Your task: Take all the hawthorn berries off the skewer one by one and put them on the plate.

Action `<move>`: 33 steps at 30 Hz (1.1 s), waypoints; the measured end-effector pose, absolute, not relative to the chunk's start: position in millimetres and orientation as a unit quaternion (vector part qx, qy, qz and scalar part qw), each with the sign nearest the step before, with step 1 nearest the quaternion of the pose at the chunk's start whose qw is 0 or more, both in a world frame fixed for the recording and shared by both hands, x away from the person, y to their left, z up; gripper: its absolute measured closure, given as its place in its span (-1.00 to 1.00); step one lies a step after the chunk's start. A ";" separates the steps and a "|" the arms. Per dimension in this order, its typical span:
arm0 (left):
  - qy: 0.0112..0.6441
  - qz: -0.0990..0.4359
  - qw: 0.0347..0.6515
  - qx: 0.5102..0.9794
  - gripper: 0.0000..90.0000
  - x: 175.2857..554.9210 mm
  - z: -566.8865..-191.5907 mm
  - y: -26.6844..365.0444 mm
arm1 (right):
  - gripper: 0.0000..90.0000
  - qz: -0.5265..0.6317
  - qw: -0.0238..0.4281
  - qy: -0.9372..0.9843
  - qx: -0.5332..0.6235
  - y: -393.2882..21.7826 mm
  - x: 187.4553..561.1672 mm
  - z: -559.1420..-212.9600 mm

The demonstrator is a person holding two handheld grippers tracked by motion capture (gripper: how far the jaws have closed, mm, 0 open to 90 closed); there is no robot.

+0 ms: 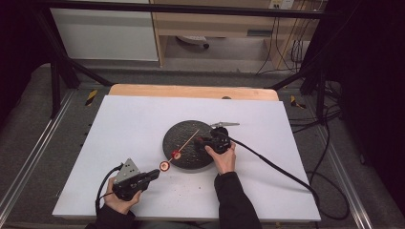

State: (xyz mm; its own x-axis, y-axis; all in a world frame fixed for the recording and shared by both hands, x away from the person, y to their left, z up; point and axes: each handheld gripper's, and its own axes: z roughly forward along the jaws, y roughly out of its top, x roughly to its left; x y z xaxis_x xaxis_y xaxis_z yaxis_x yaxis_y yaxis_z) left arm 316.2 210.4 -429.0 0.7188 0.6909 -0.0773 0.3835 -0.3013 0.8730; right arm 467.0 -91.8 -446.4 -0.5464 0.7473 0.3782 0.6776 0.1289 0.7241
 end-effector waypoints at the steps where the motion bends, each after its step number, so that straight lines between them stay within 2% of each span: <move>1: 0.340 0.159 0.484 0.790 0.96 316.3 -428.9 210.6 | 0.35 0.455 0.037 0.753 0.474 -91.1 466.4 -447.8; 4: 0.341 0.159 0.484 0.790 0.96 316.4 -429.0 210.6 | 0.32 0.446 0.045 0.760 0.470 -90.5 465.1 -451.2; 9: 0.342 0.158 0.484 0.790 0.96 316.5 -429.2 210.8 | 0.13 0.454 0.052 0.760 0.463 -91.7 460.2 -445.1; 16: 0.343 0.158 0.486 0.788 0.96 316.4 -428.8 210.8 | -0.33 0.489 0.063 0.749 0.442 -101.3 446.2 -423.9; 24: 0.343 0.159 0.486 0.788 0.96 316.4 -429.2 209.9 | -0.80 0.507 0.047 0.750 0.422 -112.3 424.6 -416.2; 33: 0.340 0.158 0.484 0.791 0.96 316.3 -429.9 208.5 | -0.90 0.537 0.035 0.734 0.415 -103.9 405.0 -420.2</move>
State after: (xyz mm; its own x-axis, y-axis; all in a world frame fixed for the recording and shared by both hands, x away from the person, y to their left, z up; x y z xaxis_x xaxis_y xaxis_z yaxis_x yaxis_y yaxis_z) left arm 316.3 208.5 -429.9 0.7185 0.6909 -0.0795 0.3849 -0.2999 0.8729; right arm 405.0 -103.9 -420.2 -0.6523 0.6476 0.3939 0.5717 0.0791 0.8167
